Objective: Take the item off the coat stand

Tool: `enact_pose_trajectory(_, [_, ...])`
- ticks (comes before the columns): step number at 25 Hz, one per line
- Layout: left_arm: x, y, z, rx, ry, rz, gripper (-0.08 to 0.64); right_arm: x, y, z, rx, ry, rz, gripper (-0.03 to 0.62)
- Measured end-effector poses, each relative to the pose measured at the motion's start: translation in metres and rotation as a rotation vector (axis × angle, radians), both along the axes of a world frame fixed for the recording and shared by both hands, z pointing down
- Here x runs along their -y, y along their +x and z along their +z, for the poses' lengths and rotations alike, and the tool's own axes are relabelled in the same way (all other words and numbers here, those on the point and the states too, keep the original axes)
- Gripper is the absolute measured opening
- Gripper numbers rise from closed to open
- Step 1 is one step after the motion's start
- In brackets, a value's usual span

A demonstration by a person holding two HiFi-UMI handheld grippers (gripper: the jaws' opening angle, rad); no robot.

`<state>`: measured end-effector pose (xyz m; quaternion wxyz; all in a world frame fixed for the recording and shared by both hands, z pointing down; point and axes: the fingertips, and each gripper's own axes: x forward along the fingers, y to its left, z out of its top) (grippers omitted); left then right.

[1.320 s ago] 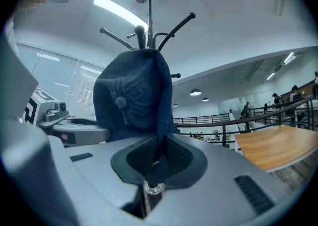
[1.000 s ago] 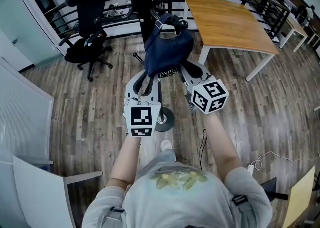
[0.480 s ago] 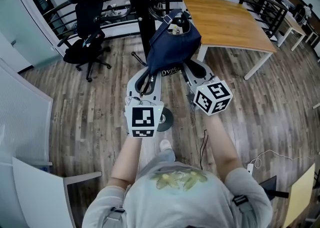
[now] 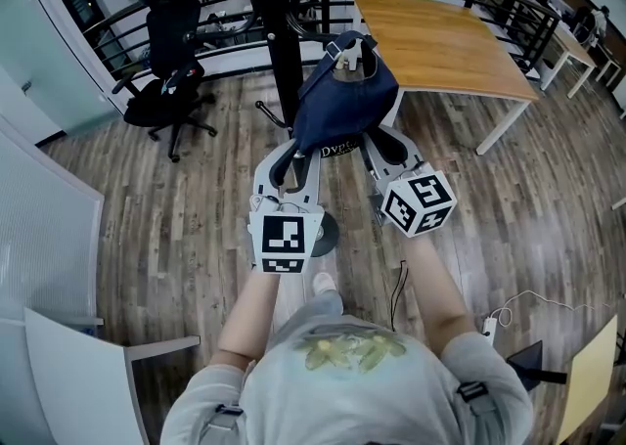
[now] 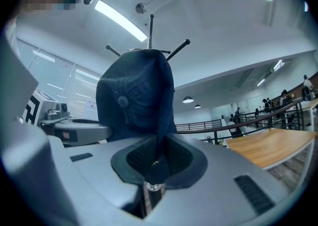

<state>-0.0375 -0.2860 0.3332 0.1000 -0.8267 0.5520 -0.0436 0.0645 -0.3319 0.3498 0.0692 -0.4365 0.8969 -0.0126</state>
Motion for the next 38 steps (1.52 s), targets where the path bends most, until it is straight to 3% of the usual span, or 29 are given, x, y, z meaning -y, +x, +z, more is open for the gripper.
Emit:
enact_pose_trajectory(11, [-0.017, 0.008, 0.028, -0.013, -0.06, 0.034, 0.097, -0.024, 0.01, 0.025, -0.049, -0.005, 0.067, 0.046])
enact_pose_trajectory(38, [-0.072, 0.004, 0.11, -0.051, -0.205, 0.069, 0.097, -0.096, 0.014, 0.109, -0.027, -0.139, 0.147, 0.041])
